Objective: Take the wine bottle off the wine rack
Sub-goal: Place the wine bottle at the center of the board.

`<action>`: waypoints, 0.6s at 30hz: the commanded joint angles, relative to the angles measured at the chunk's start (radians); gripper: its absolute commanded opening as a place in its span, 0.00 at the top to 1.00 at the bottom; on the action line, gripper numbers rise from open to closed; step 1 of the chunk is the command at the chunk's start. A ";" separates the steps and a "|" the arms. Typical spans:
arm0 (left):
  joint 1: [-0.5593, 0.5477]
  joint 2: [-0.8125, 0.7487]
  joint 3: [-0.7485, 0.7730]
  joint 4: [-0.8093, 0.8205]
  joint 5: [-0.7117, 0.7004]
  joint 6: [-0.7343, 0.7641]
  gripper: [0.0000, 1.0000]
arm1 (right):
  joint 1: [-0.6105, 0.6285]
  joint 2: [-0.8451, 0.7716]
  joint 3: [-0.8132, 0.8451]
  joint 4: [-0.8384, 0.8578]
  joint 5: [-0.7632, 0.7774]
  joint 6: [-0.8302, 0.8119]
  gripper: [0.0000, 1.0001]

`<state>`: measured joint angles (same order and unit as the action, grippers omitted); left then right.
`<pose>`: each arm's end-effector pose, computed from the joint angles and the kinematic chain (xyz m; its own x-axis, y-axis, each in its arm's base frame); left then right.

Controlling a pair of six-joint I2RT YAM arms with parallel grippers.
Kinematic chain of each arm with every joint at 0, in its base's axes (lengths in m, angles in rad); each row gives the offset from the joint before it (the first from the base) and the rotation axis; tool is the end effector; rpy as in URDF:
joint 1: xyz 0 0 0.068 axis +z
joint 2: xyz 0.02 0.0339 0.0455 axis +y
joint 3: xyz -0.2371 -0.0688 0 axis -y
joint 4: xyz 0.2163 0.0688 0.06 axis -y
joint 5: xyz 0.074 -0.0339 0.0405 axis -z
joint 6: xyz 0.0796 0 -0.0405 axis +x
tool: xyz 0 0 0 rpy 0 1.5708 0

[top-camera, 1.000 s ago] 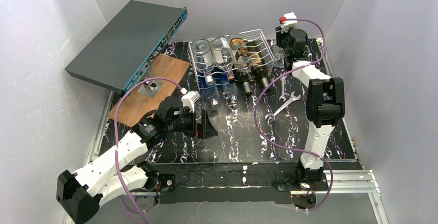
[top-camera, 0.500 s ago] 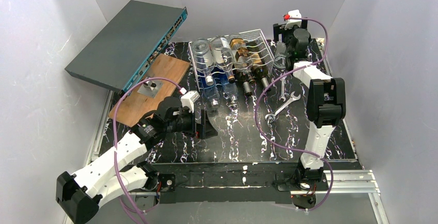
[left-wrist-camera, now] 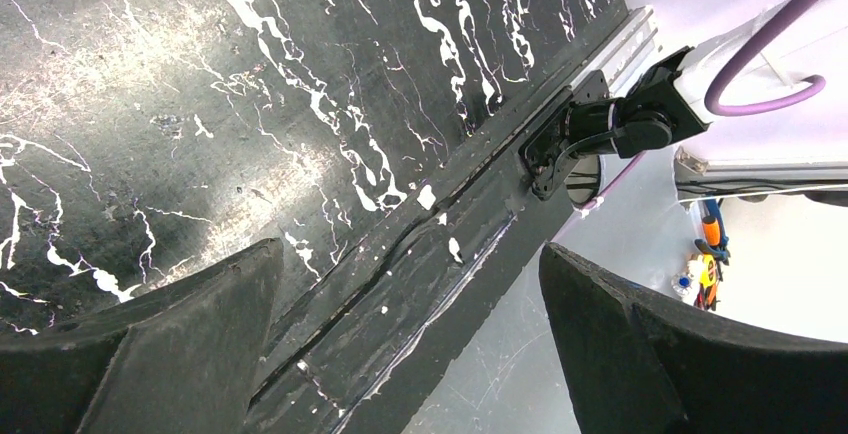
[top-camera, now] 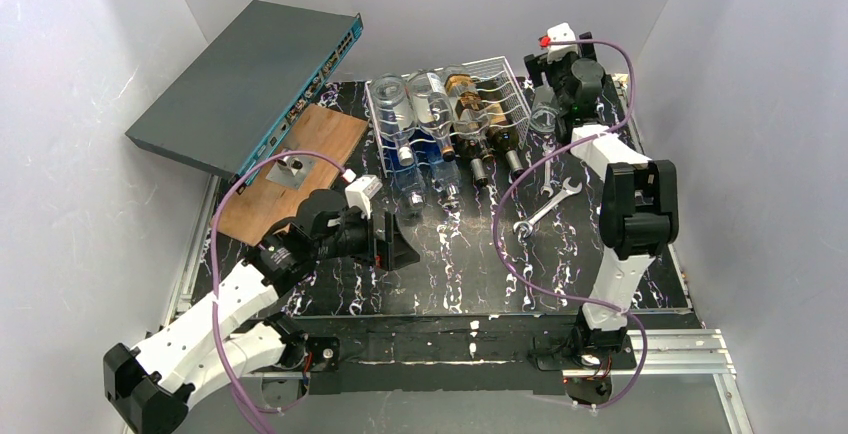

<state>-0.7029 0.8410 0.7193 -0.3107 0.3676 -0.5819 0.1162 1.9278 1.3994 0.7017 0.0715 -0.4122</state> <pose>0.1482 -0.1631 0.2614 -0.7355 -0.0491 -0.6758 0.5362 0.5675 -0.6248 0.4685 0.0490 0.3049 0.1752 -0.3819 -0.9075 0.0267 0.9232 -0.3833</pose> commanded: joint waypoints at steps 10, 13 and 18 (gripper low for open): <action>-0.009 -0.069 -0.012 0.001 0.017 -0.015 0.01 | 0.071 -0.214 -0.031 -0.268 -0.110 -0.352 0.02; -0.009 -0.078 -0.015 0.001 0.019 -0.016 0.01 | 0.079 -0.244 0.013 -0.393 -0.121 -0.425 0.02; -0.014 -0.103 -0.024 0.001 0.018 -0.031 0.01 | 0.082 -0.293 0.087 -0.572 -0.092 -0.621 0.02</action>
<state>-0.7101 0.7624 0.7044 -0.3134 0.3748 -0.6064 0.1989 1.6947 1.4059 0.2169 -0.0223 -0.9287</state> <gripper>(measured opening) 0.993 0.983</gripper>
